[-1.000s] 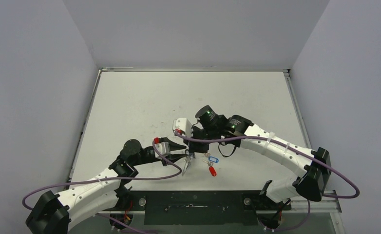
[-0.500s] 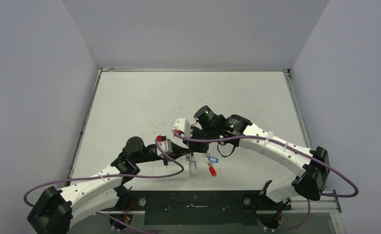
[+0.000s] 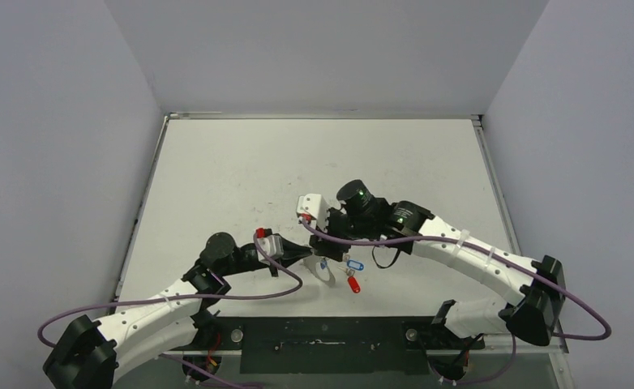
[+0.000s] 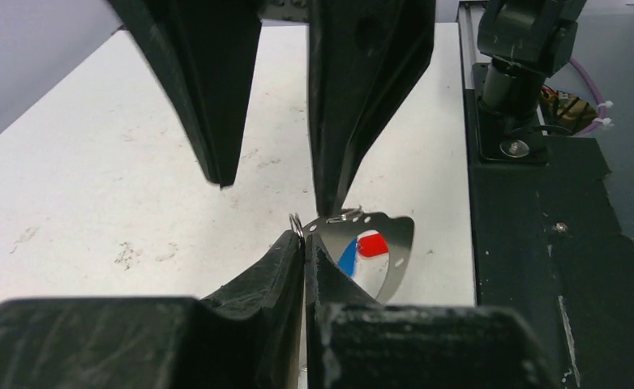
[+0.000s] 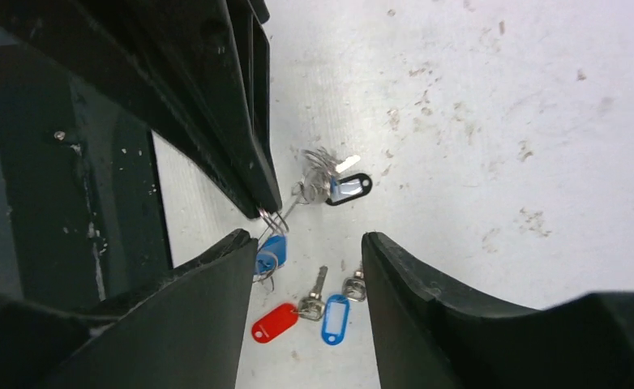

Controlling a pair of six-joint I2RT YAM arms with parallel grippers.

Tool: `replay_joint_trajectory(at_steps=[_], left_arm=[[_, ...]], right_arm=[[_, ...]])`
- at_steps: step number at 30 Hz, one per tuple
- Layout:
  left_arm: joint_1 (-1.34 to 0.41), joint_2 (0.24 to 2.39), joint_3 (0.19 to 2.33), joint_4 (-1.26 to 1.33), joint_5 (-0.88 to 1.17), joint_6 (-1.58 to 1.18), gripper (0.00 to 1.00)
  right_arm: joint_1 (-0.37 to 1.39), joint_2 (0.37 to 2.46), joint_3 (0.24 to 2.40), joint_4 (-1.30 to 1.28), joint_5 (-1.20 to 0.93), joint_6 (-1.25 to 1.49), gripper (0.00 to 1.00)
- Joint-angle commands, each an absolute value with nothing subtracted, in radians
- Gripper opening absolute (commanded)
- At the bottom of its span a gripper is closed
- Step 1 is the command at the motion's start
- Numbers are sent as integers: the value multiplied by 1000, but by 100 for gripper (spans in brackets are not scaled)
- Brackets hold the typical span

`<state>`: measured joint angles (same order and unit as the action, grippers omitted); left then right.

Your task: Put the keys on the keyring

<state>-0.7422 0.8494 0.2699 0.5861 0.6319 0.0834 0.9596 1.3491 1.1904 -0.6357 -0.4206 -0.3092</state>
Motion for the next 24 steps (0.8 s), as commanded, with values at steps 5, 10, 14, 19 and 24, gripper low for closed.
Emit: replay_joint_trajectory(at_steps=[5,10,14,19,24], left_arm=[[-743,760,169,816,520,28,0],[-744,738,143,842,507,22,0],[-742,743,133,870,524,14,0],[-743,748,133,875,550,9,0],[-743,750,136,878,546,13,0]], right_arm=[[856,1103,975,-247,-559,-243,55],[824,1079,911,-175,-619,-232,50],[823,1101,896,-142,-637,-240,44],[819,1143,889,-119,-635,-268,41],[819,1202,889,-135,-645,-287,36]])
